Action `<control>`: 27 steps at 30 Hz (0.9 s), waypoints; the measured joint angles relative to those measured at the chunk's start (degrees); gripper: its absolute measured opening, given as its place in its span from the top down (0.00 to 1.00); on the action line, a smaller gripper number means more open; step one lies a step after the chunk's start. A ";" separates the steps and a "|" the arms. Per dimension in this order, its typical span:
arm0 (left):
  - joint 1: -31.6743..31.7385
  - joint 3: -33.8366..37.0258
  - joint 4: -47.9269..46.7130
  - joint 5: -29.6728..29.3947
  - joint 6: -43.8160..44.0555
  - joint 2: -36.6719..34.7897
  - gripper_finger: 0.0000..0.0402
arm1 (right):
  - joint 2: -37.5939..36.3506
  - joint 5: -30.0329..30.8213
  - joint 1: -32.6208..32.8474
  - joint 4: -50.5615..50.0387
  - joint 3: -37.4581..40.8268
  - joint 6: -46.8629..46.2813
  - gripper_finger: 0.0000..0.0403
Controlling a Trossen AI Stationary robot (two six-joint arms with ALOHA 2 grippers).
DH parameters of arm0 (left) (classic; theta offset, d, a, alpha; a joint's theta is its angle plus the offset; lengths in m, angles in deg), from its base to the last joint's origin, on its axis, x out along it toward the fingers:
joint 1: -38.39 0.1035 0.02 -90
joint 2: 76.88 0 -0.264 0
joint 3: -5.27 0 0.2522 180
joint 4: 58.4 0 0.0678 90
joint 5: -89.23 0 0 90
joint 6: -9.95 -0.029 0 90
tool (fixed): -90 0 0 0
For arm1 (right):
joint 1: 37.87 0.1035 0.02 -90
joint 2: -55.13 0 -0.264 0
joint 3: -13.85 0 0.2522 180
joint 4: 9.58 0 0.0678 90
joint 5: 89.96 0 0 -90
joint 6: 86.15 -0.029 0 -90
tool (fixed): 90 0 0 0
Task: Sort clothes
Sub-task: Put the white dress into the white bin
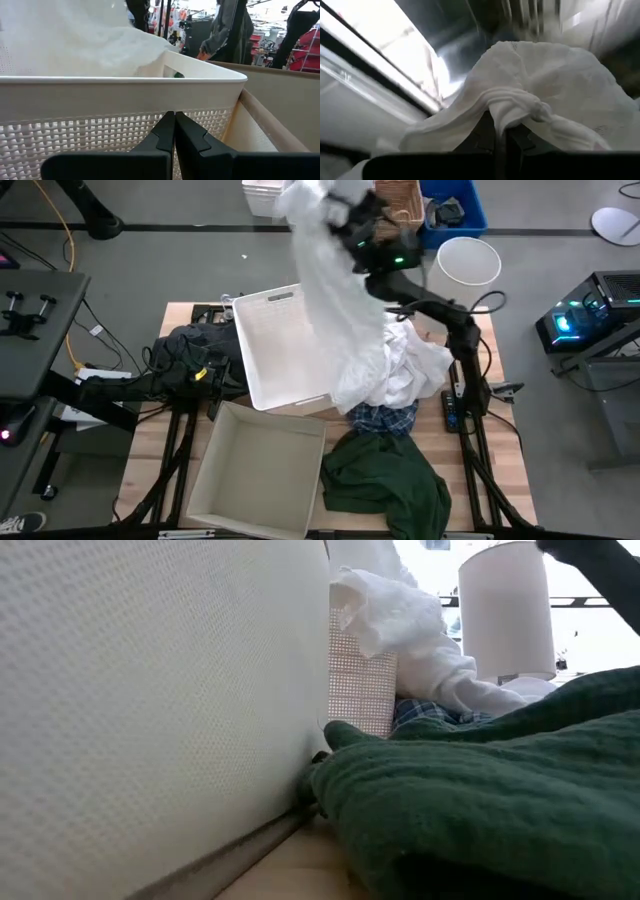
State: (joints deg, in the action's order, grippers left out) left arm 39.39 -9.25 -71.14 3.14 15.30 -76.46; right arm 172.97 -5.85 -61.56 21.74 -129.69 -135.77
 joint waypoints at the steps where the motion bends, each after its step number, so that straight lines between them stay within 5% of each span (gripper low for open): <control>1: -0.02 -0.02 -0.03 0.00 0.00 0.02 1.00 | 1.12 -2.10 0.46 -0.59 -0.15 -1.25 1.00; 7: -0.01 -0.01 0.01 0.00 0.00 0.03 1.00 | 5.03 -15.19 4.49 -5.88 -2.43 -1.75 1.00; 12: 0.00 -0.01 0.04 0.00 0.00 0.03 1.00 | 4.91 -22.08 7.19 -35.84 -2.36 10.22 1.00; 17: -0.01 -0.02 0.04 -0.02 0.00 0.03 1.00 | 2.13 -13.81 8.49 -67.80 -2.29 25.53 1.00; 22: 0.00 -0.01 0.06 -0.02 0.00 0.03 1.00 | -1.61 -5.29 10.51 -87.75 -2.38 34.77 0.98; 27: -0.02 -0.01 0.06 -0.02 0.00 0.03 1.00 | -2.78 -1.01 13.42 -105.16 -2.38 40.15 0.80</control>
State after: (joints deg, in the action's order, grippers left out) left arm 39.37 -9.25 -71.08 3.11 15.30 -76.43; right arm 170.19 -6.86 -48.15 -83.42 -132.07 -95.62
